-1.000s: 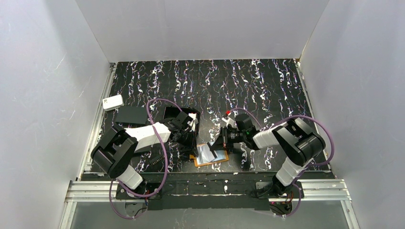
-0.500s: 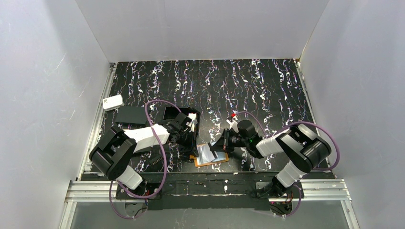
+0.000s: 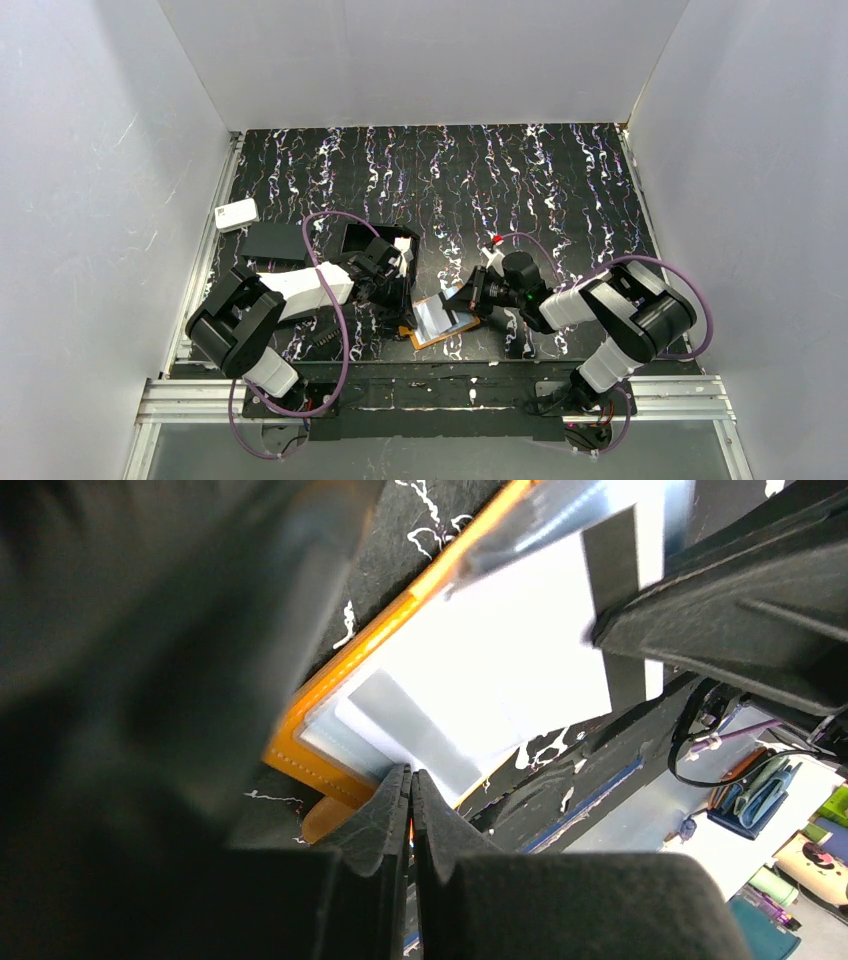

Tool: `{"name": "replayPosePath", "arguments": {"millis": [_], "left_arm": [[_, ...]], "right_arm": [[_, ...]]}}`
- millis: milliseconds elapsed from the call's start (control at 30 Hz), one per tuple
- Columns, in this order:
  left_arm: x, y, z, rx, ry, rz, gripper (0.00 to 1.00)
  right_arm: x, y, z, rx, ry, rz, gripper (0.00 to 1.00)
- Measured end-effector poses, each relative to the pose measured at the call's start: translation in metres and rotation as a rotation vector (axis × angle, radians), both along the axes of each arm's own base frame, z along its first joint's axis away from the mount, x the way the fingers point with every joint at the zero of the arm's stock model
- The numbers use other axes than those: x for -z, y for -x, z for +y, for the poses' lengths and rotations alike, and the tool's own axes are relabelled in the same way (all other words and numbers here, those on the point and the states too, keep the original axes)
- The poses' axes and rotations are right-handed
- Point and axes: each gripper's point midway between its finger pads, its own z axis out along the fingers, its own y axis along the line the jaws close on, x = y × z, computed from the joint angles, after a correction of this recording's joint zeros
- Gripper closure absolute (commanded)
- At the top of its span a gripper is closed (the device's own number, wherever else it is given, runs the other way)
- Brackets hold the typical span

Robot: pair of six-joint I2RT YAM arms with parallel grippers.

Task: Put the credit cards into the card holder
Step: Insert the credit card into the card holder.

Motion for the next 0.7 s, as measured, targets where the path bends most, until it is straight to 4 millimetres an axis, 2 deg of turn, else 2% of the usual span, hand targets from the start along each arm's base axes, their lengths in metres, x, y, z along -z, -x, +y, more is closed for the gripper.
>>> {"name": "replayPosePath", "arguments": {"millis": [200, 367, 700], "left_arm": [[0.0001, 0.0006, -0.0007, 0.0, 0.008, 0.0, 1.0], [0.0, 0.0011, -0.0008, 0.0, 0.008, 0.002, 1.0], [-0.0001, 0.0015, -0.0004, 0.001, 0.008, 0.0, 1.0]], "right_arm": [[-0.0027, -0.0101, -0.0014, 0.042, 0.001, -0.029, 0.99], [0.001, -0.0053, 0.0042, 0.023, -0.005, -0.025, 0.99], [0.0027, -0.001, 0.0014, -0.011, 0.013, -0.04, 0.99]]}}
